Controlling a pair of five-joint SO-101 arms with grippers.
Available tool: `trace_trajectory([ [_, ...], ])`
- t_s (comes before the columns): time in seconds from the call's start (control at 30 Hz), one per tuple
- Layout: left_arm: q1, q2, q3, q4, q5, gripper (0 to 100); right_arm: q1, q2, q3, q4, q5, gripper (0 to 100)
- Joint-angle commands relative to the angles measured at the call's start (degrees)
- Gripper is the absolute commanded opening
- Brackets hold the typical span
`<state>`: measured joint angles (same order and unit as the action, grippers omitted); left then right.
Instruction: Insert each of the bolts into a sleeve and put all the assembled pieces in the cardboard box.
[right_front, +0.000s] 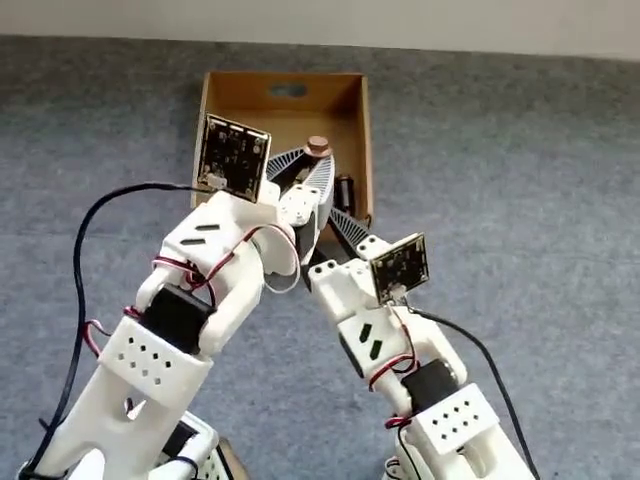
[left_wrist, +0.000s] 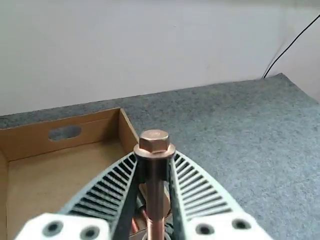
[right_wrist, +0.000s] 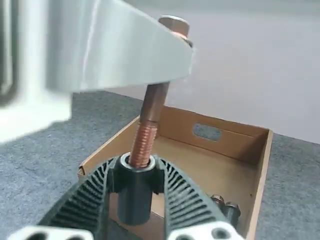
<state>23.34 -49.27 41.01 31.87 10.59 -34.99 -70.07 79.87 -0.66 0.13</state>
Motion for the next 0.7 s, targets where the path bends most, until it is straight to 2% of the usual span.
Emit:
trace_trajectory([
  [0.0, -0.84, -3.12, 1.36, -0.88, -0.18, 1, 0.75, -0.84, -0.66, -1.01, 0.7, 0.6],
  [0.33, -1.19, -21.05, 16.13, -1.05, -0.35, 1, 0.84, -0.84, 0.04, -1.01, 0.7, 0.6],
  [0.53, -0.92, -25.98, 19.3, -0.79, -0.18, 1, 0.75, -0.92, 0.84, -1.01, 0.7, 0.6],
  [0.67, -0.84, -26.07, 17.98, 5.71, -0.26, 2, 0.75, -0.92, 0.84, -1.01, 0.7, 0.6],
])
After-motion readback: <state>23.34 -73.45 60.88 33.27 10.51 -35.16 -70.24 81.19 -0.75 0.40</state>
